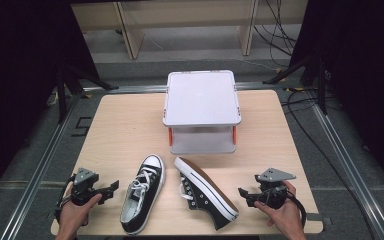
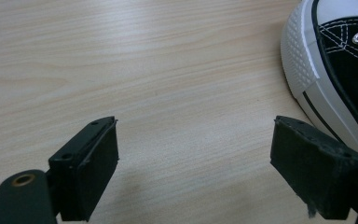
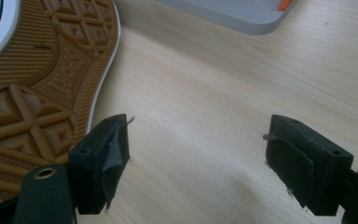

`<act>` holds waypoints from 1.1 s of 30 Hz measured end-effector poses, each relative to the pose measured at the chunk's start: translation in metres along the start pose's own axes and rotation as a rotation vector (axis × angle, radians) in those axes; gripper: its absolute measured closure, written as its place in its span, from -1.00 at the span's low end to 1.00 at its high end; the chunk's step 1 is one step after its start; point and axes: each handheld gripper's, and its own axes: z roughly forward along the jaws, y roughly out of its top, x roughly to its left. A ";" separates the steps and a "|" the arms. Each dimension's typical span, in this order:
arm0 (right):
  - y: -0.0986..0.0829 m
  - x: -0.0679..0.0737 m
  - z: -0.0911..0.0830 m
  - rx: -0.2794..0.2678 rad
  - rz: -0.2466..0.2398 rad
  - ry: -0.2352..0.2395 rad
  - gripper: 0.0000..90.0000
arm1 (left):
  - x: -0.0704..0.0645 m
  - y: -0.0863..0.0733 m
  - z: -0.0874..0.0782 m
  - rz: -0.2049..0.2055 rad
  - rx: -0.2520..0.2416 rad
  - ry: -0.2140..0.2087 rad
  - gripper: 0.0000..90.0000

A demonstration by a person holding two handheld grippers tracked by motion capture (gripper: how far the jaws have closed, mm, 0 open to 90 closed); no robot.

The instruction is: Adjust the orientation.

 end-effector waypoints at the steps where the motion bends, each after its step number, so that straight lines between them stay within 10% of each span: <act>1: 0.000 0.000 0.000 0.000 0.000 0.000 -0.49 | 0.000 0.000 0.000 0.000 0.000 0.000 -0.67; 19: 0.039 0.056 -0.007 -0.098 -0.141 0.122 -0.27 | 0.002 -0.001 0.002 0.008 0.018 0.015 -0.67; 33: 0.050 0.094 0.022 -0.014 -0.290 0.123 0.05 | 0.002 -0.002 0.002 0.006 0.015 0.015 -0.67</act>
